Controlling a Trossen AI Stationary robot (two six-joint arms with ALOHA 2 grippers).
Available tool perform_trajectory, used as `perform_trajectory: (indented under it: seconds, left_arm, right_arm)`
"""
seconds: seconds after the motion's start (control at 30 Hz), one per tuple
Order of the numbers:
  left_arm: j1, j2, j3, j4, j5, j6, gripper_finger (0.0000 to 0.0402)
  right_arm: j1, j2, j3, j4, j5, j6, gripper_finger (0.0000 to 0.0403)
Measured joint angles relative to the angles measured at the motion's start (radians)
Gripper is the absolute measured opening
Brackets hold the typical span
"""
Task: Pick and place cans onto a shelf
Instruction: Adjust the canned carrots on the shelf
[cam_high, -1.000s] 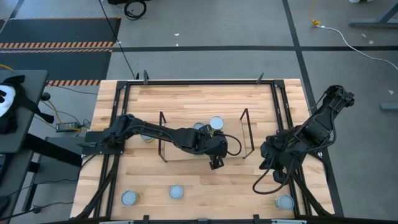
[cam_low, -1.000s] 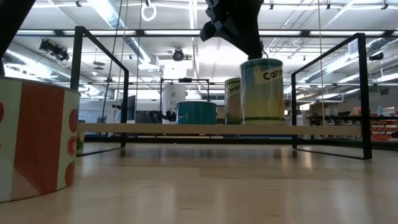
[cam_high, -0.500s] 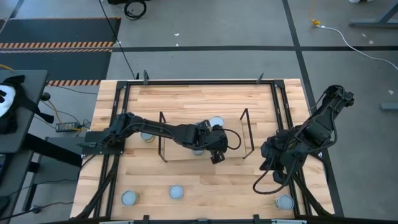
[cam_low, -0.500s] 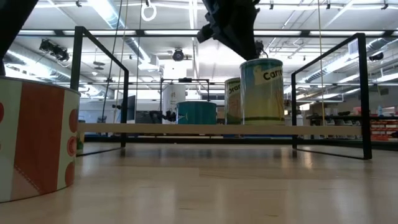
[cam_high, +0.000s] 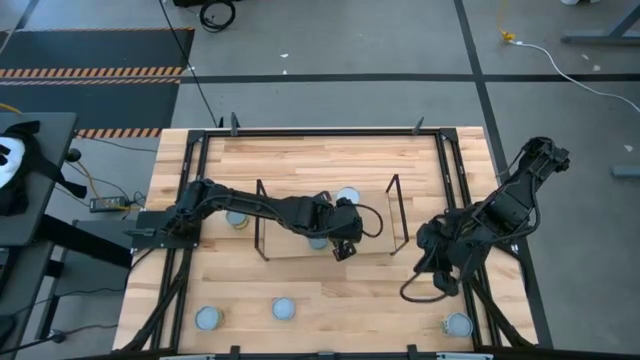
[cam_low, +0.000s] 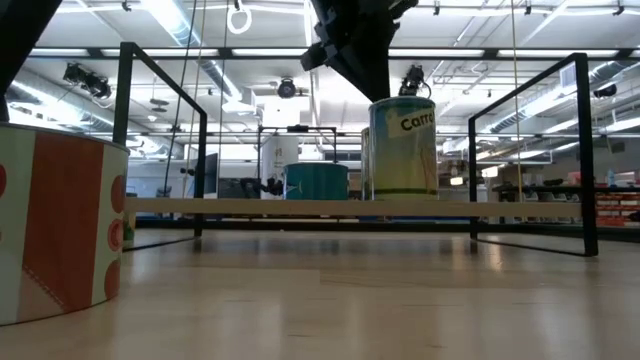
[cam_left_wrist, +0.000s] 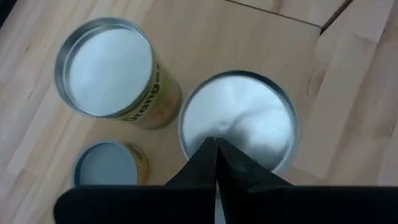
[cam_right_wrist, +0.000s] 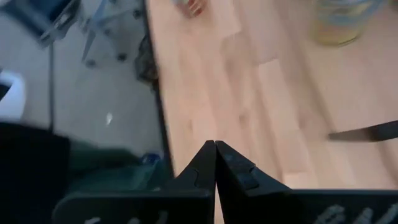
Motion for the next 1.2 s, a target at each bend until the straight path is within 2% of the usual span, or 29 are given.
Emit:
perform_trajectory:
  seconds: [0.17, 0.37, 0.63, 0.93, 1.07, 1.2]
  left_arm:
    - [0.015, -0.015, 0.000, 0.005, 0.044, 0.004, 0.0005]
    - [0.025, -0.037, 0.000, 0.015, 0.064, 0.001, 0.0004]
    - [-0.002, -0.018, 0.001, 0.126, 0.065, -0.053, 0.0005]
    - [0.002, 0.011, 0.000, 0.129, 0.057, -0.046, 0.0006]
    - [0.011, 0.011, 0.000, 0.128, 0.066, -0.021, 0.0006]
    - [0.015, 0.011, 0.000, 0.128, 0.074, -0.017, 0.0006]
  right_arm:
    - [0.000, 0.006, 0.000, 0.014, -0.047, -0.069, 0.0010]
    - [-0.018, 0.006, 0.000, 0.040, 0.055, -0.138, 0.0010]
    - [-0.038, 0.032, 0.000, 0.110, 0.143, -0.100, 0.0009]
    - [-0.037, 0.087, 0.000, 0.188, 0.088, -0.109, 0.0009]
    - [-0.036, 0.087, 0.000, 0.355, 0.062, -0.160, 0.0009]
    - [-0.010, 0.087, 0.000, 0.582, 0.062, -0.323, 0.0009]
